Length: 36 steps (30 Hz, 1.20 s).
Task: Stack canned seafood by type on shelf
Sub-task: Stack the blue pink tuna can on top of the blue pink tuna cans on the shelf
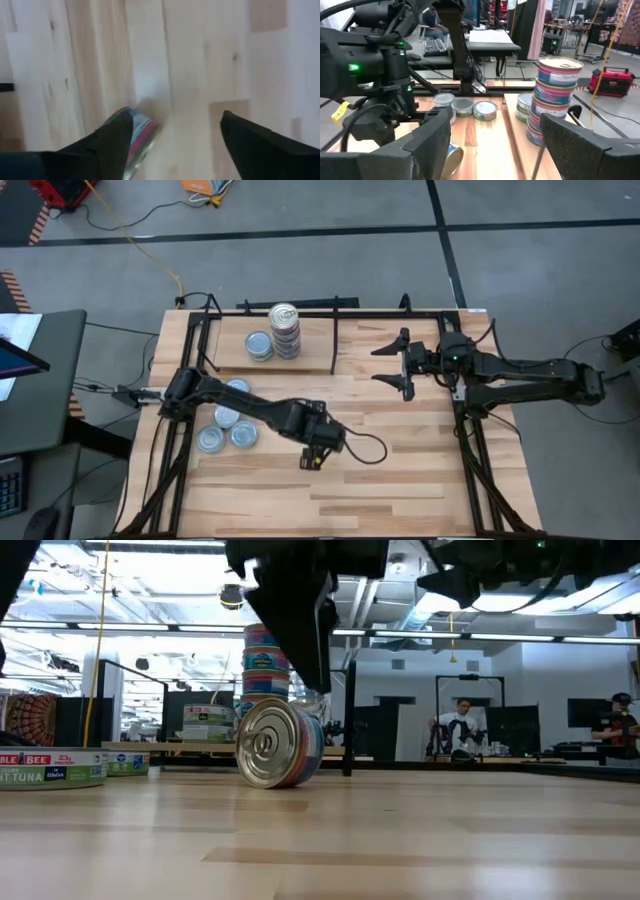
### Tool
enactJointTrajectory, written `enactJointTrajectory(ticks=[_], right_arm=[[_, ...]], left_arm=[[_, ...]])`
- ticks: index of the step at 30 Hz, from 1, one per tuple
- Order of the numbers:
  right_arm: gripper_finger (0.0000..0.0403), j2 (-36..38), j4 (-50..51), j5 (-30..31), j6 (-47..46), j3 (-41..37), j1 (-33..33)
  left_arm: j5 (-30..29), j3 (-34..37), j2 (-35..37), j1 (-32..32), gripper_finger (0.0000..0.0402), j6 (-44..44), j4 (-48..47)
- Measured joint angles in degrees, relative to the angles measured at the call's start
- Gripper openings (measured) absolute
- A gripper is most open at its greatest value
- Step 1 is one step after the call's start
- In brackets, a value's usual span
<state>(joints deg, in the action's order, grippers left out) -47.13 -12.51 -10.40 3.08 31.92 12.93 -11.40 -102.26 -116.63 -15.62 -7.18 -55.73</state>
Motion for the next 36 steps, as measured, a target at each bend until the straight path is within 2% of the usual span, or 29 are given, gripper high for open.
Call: enactJointTrajectory(ticks=[3, 7, 13, 18, 21, 27, 32, 36], right_arm=[[0.0331, 0.00, 0.77, 0.00, 0.12, 0.00, 0.88], [0.0331, 0.00, 1.42, -0.01, 0.45, -0.31, 2.02], [0.0331, 1.18, 2.57, -0.01, -0.12, -1.42, 5.19], [0.0331, 1.15, 2.42, -0.01, -1.46, -1.44, 6.38], [0.0331, 1.51, 2.40, -0.01, -1.52, -1.44, 6.38], [0.0331, 4.41, 3.55, -0.01, -1.56, -1.44, 6.36], [0.0331, 7.75, 3.85, 0.01, -1.03, -1.44, 6.45], [0.0331, 10.45, 3.93, 0.01, -0.64, -1.44, 7.52]], left_arm=[[0.70, 0.00, -0.34, 2.30, 0.0315, 3.89, -1.33], [2.78, 0.00, -0.51, 5.04, 0.0334, 10.49, -1.87], [9.75, 0.00, -0.53, 7.80, 0.0338, 21.07, -3.70], [11.15, 0.00, -0.53, 10.49, 0.0338, 29.35, -5.65], [11.97, 0.31, -0.55, 12.16, 0.0338, 31.96, -6.04], [17.49, 4.67, -0.65, 14.53, 0.0338, 32.93, -4.74], [16.16, 7.23, -0.77, 14.12, 0.0311, 36.14, -3.61], [15.58, 7.23, -0.73, 13.54, 0.0251, 37.05, -2.92]])
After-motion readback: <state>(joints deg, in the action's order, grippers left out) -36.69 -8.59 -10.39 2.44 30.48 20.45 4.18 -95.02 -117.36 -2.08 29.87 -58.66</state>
